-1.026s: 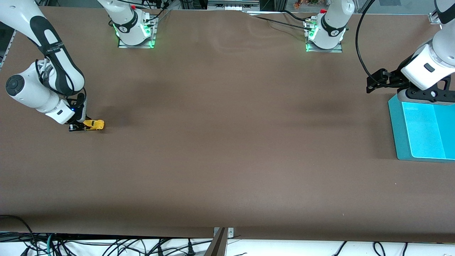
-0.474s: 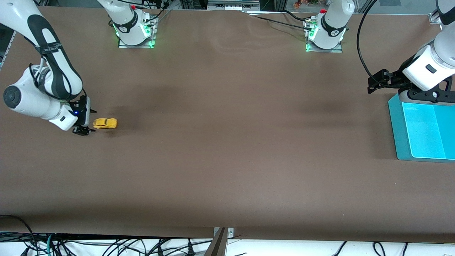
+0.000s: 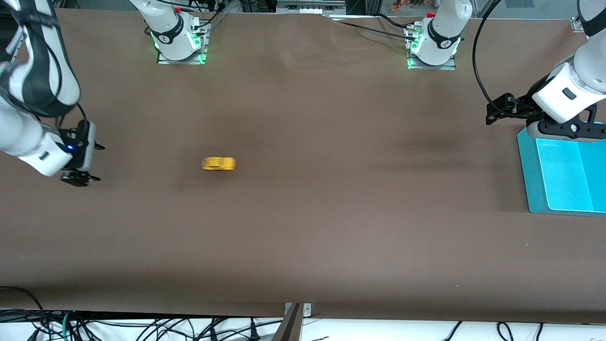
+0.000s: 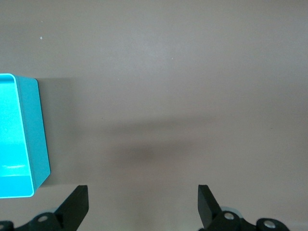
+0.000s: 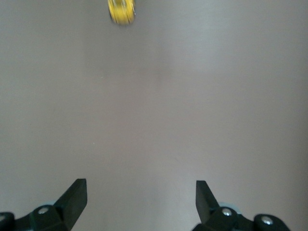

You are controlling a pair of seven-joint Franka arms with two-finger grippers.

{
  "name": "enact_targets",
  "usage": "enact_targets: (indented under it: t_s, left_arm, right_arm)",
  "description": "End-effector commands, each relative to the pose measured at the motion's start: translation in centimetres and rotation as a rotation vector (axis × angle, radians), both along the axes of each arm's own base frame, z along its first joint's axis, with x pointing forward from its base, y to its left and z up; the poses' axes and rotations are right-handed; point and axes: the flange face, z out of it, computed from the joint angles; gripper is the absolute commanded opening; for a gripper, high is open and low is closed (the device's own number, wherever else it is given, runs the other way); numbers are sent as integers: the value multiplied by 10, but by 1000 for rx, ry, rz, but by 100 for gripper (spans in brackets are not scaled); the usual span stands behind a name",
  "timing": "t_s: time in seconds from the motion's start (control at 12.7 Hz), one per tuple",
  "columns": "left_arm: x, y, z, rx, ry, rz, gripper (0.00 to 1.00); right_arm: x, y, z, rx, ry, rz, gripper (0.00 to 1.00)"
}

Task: Wind and store yellow beetle car
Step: 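Open the right gripper to release the car and raise it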

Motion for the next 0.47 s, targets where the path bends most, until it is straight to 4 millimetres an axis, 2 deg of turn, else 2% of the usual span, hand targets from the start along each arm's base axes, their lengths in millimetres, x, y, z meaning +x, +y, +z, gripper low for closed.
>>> enact_targets:
  t_s: [0.0, 0.16, 0.32, 0.39]
  left_arm:
    - [1, 3, -16, -24, 38, -9, 100]
    - [0, 6, -27, -27, 63, -36, 100]
    - [0, 19, -31, -43, 68, -134, 100]
    - [-2, 27, -41, -57, 86, -205, 100]
  right_arm:
    - [-16, 20, 66, -43, -71, -163, 100]
    - [-18, 34, 89, -41, -42, -312, 100]
    - [-24, 42, 101, -41, -15, -511, 100]
    - [-27, 44, 103, -31, 0, -631, 100]
